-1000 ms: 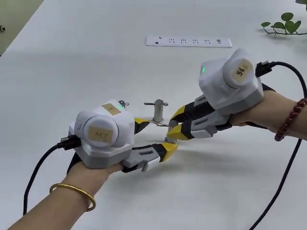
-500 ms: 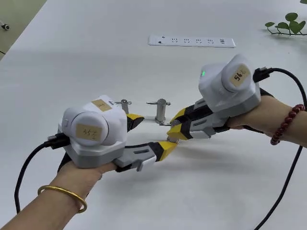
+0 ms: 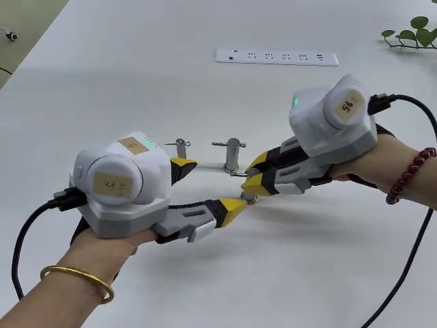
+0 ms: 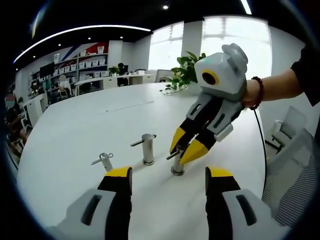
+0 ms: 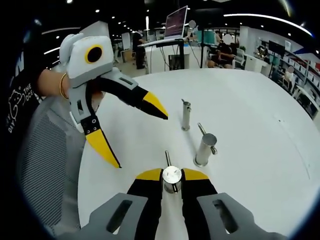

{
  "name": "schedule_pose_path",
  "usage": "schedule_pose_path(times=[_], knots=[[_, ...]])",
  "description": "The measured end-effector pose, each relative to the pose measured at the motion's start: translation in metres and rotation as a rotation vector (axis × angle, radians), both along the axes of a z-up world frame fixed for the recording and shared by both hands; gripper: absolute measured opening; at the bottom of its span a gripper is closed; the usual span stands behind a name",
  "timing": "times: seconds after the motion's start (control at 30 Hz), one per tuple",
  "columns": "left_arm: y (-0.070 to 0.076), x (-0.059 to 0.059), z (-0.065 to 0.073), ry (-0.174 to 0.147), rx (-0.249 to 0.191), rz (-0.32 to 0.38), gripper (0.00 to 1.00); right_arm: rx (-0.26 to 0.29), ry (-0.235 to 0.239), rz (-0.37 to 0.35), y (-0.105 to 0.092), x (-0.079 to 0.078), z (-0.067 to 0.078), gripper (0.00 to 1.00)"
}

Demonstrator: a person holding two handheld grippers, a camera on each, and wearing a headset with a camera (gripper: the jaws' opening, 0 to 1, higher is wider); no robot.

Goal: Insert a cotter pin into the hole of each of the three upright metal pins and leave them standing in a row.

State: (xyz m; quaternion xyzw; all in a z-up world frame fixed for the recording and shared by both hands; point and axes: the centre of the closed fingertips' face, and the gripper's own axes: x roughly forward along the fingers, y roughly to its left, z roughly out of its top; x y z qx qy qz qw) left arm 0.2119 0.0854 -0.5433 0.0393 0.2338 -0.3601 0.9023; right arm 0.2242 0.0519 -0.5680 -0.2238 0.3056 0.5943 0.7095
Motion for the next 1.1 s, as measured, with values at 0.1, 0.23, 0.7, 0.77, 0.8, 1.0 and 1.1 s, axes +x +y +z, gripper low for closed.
schedule_pose_path(times=[0.1,0.23,0.7,0.77,0.8,1.0,1.1], knots=[[0.004,-0.001,0.001,-0.002,0.002,0.01,0.58,-0.002,-0.007,0.004,-0.001,0.0,0.0,0.09],[0.009,-0.003,0.003,-0.009,0.01,0.017,0.59,-0.008,-0.01,0.007,-0.003,0.0,0.001,0.08],[0.031,-0.005,0.017,-0.046,0.031,0.066,0.62,-0.037,-0.029,0.002,-0.017,0.013,0.005,0.08],[0.033,-0.005,0.019,-0.05,0.033,0.071,0.63,-0.04,-0.034,0.004,-0.019,0.016,0.005,0.08],[0.035,-0.005,0.019,-0.052,0.035,0.073,0.64,-0.04,-0.035,0.003,-0.02,0.017,0.006,0.08],[0.043,-0.009,0.019,-0.054,0.051,0.084,0.69,-0.048,-0.042,-0.001,-0.025,0.025,0.005,0.08],[0.046,-0.01,0.019,-0.051,0.056,0.082,0.72,-0.058,-0.044,-0.004,-0.028,0.029,0.005,0.08]])
